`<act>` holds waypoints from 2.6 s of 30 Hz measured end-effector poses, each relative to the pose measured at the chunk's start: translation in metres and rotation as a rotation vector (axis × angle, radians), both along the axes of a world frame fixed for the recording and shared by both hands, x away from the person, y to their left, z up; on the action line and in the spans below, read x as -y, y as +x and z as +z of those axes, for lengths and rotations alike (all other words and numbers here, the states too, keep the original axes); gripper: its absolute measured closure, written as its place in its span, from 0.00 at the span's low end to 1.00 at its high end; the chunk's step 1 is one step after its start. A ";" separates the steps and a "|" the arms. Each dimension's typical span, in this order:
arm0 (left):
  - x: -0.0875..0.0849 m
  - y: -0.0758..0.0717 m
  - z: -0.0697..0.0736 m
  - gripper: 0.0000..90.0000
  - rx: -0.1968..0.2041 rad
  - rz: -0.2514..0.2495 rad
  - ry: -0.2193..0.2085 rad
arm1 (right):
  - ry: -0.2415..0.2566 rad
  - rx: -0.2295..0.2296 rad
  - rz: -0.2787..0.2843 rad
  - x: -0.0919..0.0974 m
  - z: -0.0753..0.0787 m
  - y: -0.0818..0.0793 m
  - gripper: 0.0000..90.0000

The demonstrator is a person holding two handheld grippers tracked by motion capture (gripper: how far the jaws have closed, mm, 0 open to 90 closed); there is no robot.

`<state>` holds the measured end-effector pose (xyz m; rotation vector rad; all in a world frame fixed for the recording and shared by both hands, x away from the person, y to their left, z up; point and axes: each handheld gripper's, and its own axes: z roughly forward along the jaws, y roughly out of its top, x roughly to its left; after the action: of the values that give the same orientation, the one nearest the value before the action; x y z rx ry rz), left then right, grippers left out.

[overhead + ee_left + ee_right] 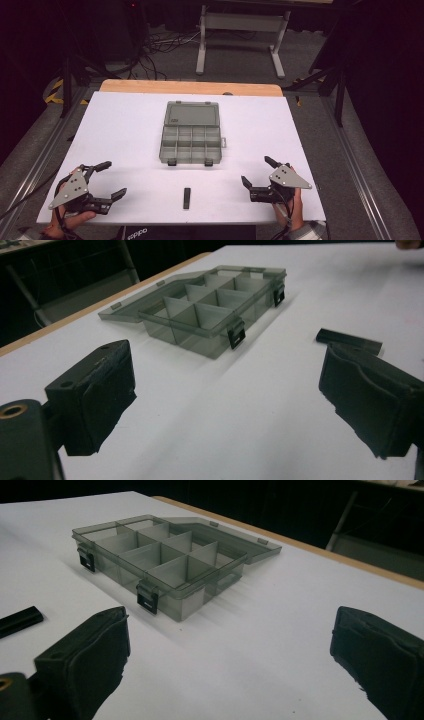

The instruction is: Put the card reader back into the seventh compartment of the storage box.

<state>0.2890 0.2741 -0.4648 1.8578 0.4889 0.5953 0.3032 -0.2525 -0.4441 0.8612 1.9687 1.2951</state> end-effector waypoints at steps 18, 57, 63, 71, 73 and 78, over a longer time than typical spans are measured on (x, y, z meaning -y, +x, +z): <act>-0.001 -0.002 -0.005 0.09 -0.021 -0.006 0.007 | -0.078 -0.044 0.104 -0.019 0.002 0.002 0.09; 0.002 -0.005 -0.011 0.08 -0.041 -0.015 0.046 | -0.259 -0.192 0.447 -0.098 -0.004 0.006 0.09; 0.003 -0.006 -0.011 0.08 -0.046 -0.017 0.043 | -0.279 -0.213 0.490 -0.110 -0.006 0.008 0.09; 0.002 -0.006 -0.011 0.09 -0.042 -0.016 0.049 | -0.323 -0.259 0.564 -0.131 -0.014 0.010 0.09; 0.003 -0.006 -0.011 0.09 -0.046 -0.015 0.046 | -0.323 -0.261 0.568 -0.133 -0.015 0.010 0.09; 0.002 -0.006 -0.011 0.09 -0.043 -0.018 0.048 | -0.354 -0.284 0.607 -0.146 -0.021 0.012 0.09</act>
<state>0.2831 0.2717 -0.4762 1.9222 0.4896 0.5612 0.3151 -0.1064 -0.4655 0.2861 2.7168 1.1076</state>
